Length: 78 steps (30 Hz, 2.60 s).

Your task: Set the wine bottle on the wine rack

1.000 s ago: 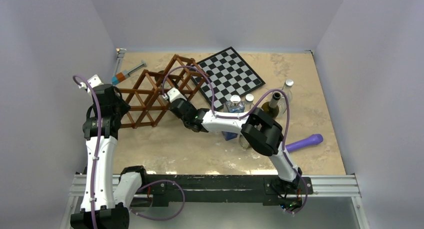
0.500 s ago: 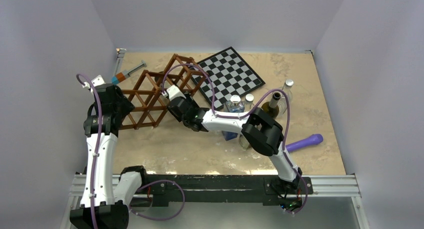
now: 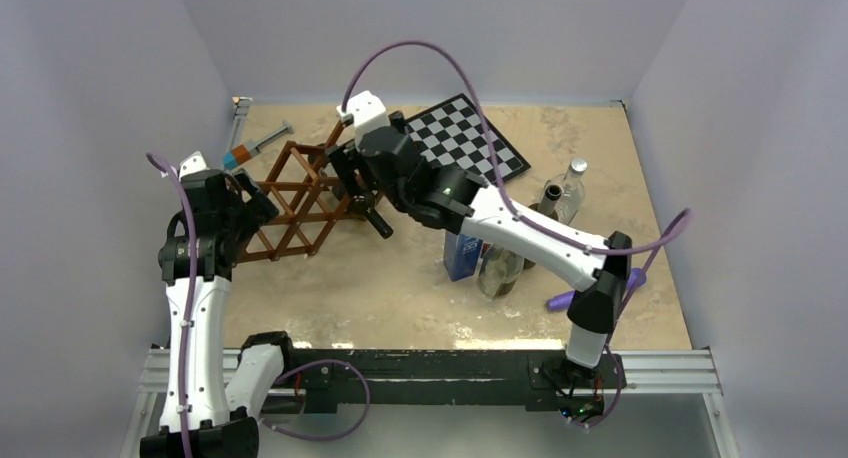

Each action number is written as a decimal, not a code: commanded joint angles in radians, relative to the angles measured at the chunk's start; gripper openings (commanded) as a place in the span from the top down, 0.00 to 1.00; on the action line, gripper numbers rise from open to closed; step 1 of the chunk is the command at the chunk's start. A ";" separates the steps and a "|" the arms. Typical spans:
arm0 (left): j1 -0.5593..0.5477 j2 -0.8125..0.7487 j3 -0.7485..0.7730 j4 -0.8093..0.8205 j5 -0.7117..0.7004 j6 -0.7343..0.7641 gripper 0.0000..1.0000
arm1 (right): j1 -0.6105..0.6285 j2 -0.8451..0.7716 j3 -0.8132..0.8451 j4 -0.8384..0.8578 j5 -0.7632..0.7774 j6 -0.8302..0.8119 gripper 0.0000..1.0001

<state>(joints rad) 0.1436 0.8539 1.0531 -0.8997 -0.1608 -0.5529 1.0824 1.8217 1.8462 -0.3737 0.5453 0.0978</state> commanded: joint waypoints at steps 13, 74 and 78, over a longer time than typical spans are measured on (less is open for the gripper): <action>-0.014 0.002 0.216 0.104 0.691 0.201 0.06 | -0.139 -0.506 0.079 -0.945 0.094 0.254 0.10; -0.739 0.014 -0.183 0.828 1.001 0.205 0.01 | -0.286 -0.668 -0.010 -0.999 -0.535 0.265 1.00; -0.868 0.053 -0.194 0.808 0.872 0.256 0.01 | -0.276 -0.648 0.062 -0.984 -0.637 0.295 1.00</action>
<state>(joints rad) -0.6285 0.8867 0.8684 -0.1711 0.8593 -0.3588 0.7940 1.1847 1.7950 -1.4372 0.0601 0.3443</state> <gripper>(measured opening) 0.993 0.391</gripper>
